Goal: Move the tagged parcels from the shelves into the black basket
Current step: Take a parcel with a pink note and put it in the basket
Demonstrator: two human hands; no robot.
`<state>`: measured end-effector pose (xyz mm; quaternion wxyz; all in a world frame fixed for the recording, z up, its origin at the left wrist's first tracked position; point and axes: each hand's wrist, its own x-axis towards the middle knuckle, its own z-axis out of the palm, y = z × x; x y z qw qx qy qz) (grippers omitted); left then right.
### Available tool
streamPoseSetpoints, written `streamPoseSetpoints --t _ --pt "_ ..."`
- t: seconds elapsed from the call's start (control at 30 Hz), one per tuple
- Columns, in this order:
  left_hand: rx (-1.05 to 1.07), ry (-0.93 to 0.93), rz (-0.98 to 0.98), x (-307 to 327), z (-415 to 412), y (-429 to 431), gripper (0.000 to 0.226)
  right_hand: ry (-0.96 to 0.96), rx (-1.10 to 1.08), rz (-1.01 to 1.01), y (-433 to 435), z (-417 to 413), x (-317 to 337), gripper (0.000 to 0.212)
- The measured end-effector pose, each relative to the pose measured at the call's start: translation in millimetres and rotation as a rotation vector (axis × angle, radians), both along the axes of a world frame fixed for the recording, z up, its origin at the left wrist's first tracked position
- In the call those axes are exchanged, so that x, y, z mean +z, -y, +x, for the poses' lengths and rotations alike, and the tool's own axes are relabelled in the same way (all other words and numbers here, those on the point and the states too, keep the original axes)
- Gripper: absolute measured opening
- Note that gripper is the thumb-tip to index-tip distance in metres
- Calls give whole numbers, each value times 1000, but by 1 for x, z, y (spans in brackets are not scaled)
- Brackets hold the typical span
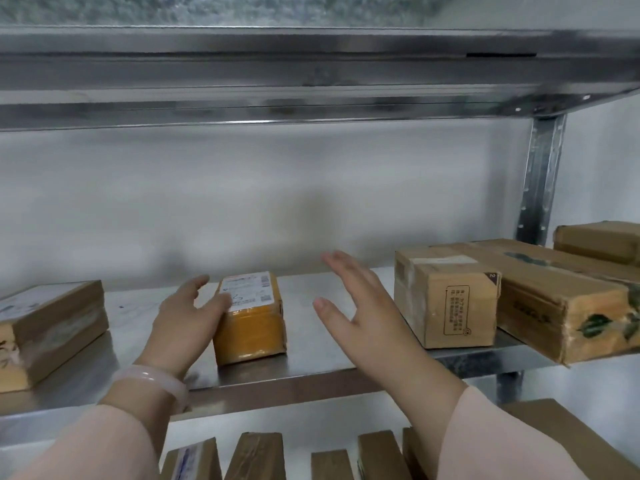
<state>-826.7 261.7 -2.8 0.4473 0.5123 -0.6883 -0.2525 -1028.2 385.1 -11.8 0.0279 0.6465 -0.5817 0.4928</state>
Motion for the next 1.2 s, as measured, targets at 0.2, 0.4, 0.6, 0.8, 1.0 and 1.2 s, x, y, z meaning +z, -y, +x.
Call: streamPoseSetpoints --t 0.2,0.4,0.6,0.8,1.0,1.2 --pt "-139 14 -572 24 -57 -39 64 45 -184 -394 -45 -50 19 45" --pt "-569 0 -444 2 -151 -82 54 95 -393 -537 -73 -94 6 45" --pt "-642 40 -390 -8 -210 -95 58 193 -458 -147 -79 -106 -10 66" --pt "-557 -65 -403 -20 -208 -95 40 385 -293 54 -82 -110 -18 79" --pt "-440 -329 -149 6 -190 -110 41 262 -102 -79 -84 -103 -22 65" --pt "-428 -404 1 3 -174 -121 69 -112 -47 -134 -88 -91 -26 63"
